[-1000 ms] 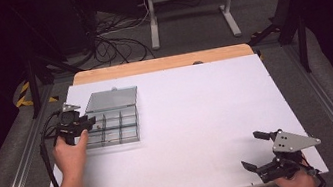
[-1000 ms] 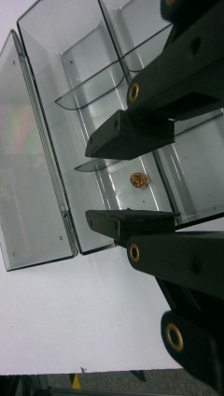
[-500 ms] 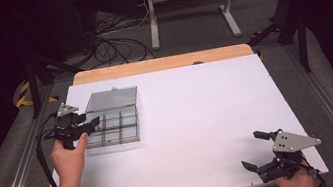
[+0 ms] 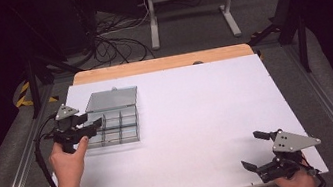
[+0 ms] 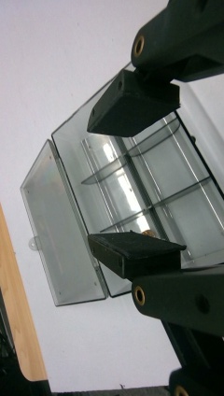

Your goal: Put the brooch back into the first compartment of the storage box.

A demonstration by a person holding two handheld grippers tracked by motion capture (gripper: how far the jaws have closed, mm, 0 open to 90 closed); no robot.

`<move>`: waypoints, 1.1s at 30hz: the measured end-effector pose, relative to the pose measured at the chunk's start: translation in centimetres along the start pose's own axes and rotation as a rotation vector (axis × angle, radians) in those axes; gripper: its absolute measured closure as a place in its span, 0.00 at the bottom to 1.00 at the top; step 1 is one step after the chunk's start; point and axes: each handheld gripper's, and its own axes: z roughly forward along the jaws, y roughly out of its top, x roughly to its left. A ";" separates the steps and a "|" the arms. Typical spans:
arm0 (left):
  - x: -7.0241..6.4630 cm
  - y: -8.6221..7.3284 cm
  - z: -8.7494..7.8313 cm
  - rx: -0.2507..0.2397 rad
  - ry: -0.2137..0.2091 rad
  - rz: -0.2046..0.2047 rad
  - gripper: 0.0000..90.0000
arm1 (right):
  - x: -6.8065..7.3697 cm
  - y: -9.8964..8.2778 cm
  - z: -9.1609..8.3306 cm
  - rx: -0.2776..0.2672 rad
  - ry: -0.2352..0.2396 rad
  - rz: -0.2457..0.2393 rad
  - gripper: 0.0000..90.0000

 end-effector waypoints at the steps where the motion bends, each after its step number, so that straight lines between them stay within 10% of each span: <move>1: -0.2 0.0 -0.2 -0.004 -0.005 0.003 0.45 | 0.0 0.0 0.0 -0.003 0.000 0.001 0.01; 33: -6.1 -4.5 -5.2 -0.224 -0.130 0.127 0.11 | 0.0 0.0 0.0 0.001 0.001 -0.002 0.01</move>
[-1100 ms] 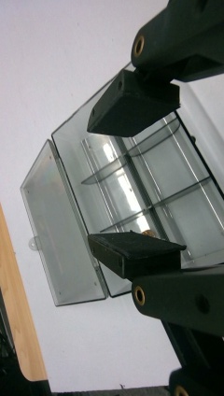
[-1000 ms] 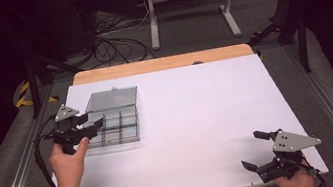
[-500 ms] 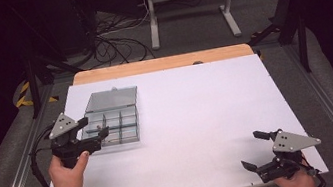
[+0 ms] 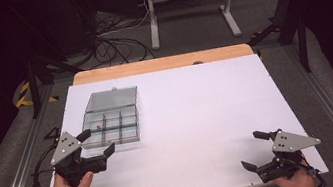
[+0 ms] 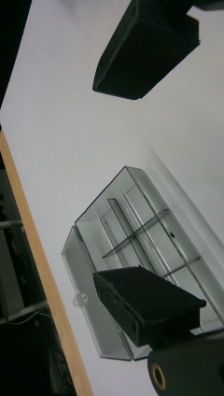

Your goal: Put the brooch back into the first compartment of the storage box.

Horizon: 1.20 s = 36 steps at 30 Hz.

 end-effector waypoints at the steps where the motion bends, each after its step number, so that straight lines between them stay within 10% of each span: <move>1: -0.1 -0.1 0.0 -0.006 -0.005 -0.001 0.11 | 0.0 0.0 0.0 0.000 0.001 -0.001 0.01; 36: -2.8 -6.9 -1.4 0.019 -0.074 0.049 0.12 | 0.0 0.0 0.0 0.003 0.002 -0.002 0.01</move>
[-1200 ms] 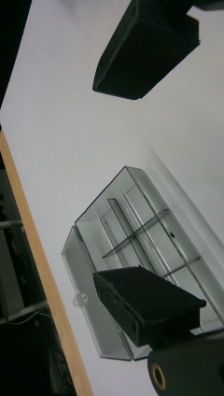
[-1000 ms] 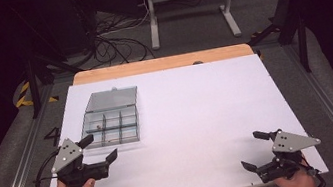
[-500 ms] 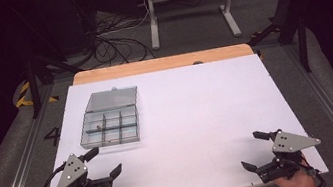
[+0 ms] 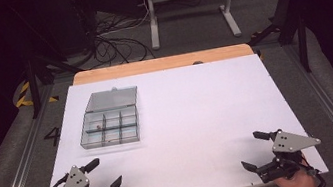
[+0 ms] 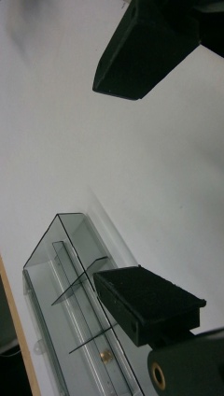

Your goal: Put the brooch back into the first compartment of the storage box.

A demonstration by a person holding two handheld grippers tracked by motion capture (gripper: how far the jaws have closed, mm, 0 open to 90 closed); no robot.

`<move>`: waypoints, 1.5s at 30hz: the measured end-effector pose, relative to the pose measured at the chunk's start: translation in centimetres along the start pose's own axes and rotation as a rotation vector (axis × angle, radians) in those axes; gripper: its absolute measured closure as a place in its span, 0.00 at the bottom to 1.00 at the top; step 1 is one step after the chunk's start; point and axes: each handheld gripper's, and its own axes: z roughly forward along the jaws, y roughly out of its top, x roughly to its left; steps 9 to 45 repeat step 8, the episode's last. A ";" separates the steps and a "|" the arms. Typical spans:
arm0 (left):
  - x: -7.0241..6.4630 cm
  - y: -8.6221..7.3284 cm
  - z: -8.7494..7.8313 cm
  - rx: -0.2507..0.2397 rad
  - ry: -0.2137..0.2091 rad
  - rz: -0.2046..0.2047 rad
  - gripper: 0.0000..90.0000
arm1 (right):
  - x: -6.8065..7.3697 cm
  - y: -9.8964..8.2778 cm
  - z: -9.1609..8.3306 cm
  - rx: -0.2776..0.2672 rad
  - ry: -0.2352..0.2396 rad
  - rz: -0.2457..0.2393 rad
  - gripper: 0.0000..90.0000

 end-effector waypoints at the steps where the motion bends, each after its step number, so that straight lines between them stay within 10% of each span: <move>1: -0.1 0.0 0.0 0.003 -0.006 -0.009 0.12 | 0.0 0.0 0.0 -0.001 0.001 0.001 0.01; 45: -0.3 0.1 0.1 0.027 -0.025 -0.044 0.12 | -0.1 0.0 0.0 -0.003 0.002 0.007 0.01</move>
